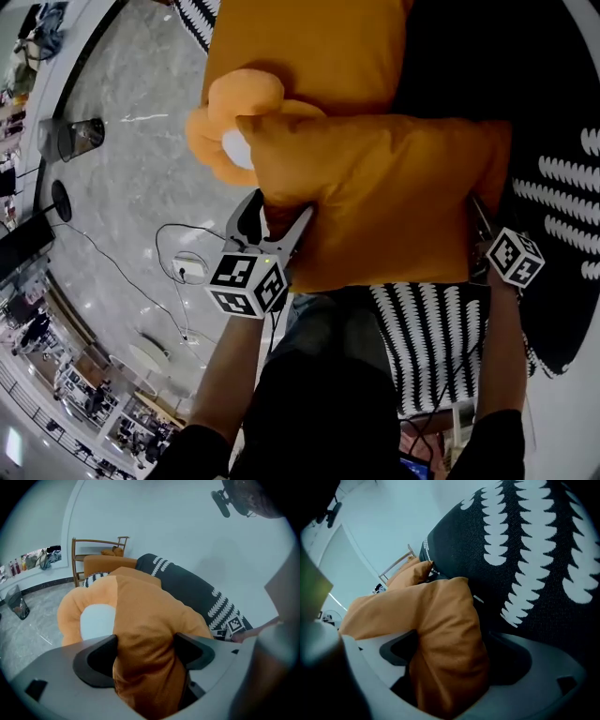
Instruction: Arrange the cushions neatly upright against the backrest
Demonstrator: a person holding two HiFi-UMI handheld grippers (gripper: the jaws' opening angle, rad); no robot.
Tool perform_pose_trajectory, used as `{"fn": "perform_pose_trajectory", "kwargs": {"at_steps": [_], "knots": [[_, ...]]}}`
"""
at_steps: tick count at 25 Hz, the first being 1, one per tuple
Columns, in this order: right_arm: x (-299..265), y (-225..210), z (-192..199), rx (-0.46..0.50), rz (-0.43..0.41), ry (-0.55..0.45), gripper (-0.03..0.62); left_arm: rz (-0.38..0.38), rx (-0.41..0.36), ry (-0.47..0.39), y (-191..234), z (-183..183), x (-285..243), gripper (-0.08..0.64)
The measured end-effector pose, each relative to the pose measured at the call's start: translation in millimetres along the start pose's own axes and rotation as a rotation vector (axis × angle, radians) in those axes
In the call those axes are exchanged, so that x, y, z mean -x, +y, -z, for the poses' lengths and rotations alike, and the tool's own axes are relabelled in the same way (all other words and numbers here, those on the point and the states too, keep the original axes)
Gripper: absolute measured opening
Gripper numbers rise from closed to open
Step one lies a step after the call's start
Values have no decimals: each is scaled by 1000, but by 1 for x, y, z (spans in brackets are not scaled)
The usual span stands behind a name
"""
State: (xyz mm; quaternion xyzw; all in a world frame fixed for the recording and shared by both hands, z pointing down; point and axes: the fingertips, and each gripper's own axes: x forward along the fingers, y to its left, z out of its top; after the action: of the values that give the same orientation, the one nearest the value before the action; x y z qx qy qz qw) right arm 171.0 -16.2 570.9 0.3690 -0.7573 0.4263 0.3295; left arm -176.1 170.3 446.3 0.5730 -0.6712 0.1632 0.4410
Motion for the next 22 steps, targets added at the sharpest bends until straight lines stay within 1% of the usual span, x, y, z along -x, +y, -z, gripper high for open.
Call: {"fn": "perform_pose_trajectory", "kwargs": {"at_steps": [3, 4, 5, 7, 9, 13, 16, 19, 22], "knots": [[2, 3, -2, -10, 20, -30, 460, 14, 2, 5, -1, -2, -2, 399], [5, 5, -2, 0, 19, -33, 445, 20, 3, 4, -4, -1, -2, 397], [7, 7, 0, 10, 13, -31, 404, 26, 4, 5, -7, 1, -2, 393], [12, 12, 5, 25, 1, -18, 341, 35, 7, 12, -11, 6, -1, 365], [17, 17, 9, 44, 4, -9, 297, 42, 9, 17, -13, 10, 2, 308], [36, 28, 13, 73, 48, -44, 227, 62, -1, 11, -17, 12, 13, 239], [53, 37, 20, 75, 81, -100, 197, 79, -25, -3, -21, 13, 22, 222], [70, 46, 29, 74, 95, -145, 173, 89, -49, -18, -31, 16, 32, 201], [86, 48, 34, 45, 108, -177, 161, 109, -85, -31, -41, 10, 38, 192]]}}
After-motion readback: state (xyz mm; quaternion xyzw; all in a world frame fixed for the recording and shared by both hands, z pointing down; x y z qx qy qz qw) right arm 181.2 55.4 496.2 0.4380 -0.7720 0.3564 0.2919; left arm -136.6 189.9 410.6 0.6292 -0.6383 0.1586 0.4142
